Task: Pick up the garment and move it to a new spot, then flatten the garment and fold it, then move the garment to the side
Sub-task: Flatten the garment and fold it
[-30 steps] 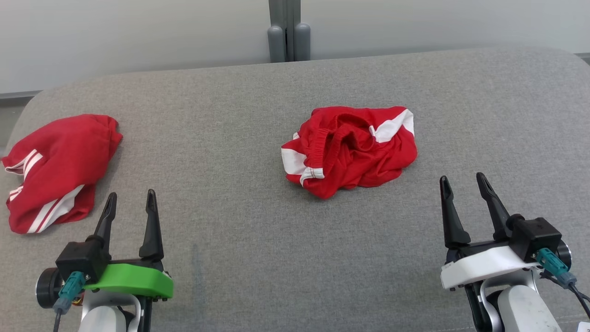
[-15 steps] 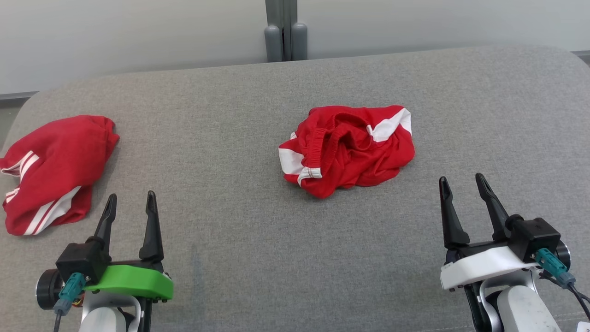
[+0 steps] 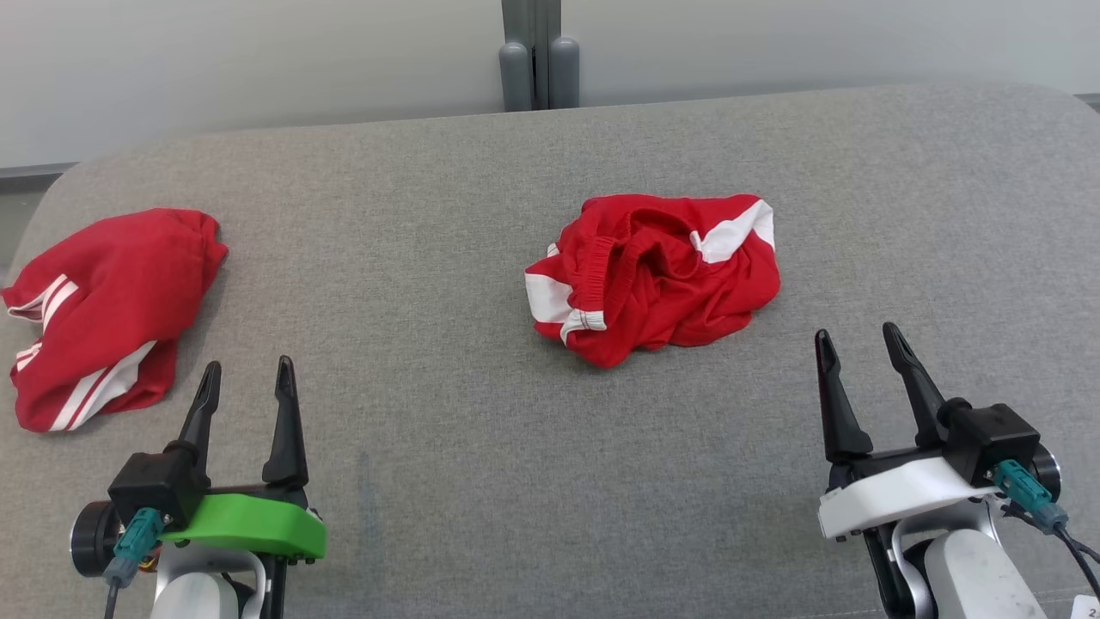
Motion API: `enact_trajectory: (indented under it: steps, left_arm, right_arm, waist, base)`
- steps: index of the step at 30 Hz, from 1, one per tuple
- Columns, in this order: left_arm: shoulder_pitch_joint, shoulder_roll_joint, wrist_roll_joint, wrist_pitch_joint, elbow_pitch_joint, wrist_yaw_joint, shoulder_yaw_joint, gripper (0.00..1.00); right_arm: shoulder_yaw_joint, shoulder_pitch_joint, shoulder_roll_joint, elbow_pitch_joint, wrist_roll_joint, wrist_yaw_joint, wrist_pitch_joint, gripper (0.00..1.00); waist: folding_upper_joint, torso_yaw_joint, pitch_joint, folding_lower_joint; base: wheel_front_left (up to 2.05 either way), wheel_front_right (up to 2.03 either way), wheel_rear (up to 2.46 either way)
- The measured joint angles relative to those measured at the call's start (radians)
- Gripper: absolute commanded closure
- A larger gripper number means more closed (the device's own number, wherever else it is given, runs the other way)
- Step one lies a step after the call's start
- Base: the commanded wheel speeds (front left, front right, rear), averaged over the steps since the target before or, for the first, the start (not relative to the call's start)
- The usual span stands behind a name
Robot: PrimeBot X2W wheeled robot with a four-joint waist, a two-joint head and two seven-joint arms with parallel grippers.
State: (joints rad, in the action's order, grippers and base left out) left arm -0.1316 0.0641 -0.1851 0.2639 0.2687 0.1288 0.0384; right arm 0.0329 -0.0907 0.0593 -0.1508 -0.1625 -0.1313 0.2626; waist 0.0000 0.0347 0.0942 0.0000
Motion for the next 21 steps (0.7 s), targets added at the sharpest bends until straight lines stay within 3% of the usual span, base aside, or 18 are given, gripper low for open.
enact_trajectory:
  steps: [9,21]
  left_arm:
    - [-0.008,-0.006,0.003,0.000,-0.007,0.000,-0.018,0.00]
    - [-0.064,-0.012,-0.012,0.000,-0.012,-0.002,-0.046,0.00]
  right_arm:
    - [0.055,-0.128,0.051,-0.069,0.028,0.000,0.000,0.00]
    - [0.129,-0.432,0.115,-0.371,0.077,0.000,-0.016,0.00]
  waist:
    - [0.0000,0.031,0.028,0.0000]
    - [0.0000,0.098,0.108,0.0000]
  base:
    - [0.00,0.00,0.00]
    - [0.00,0.00,0.00]
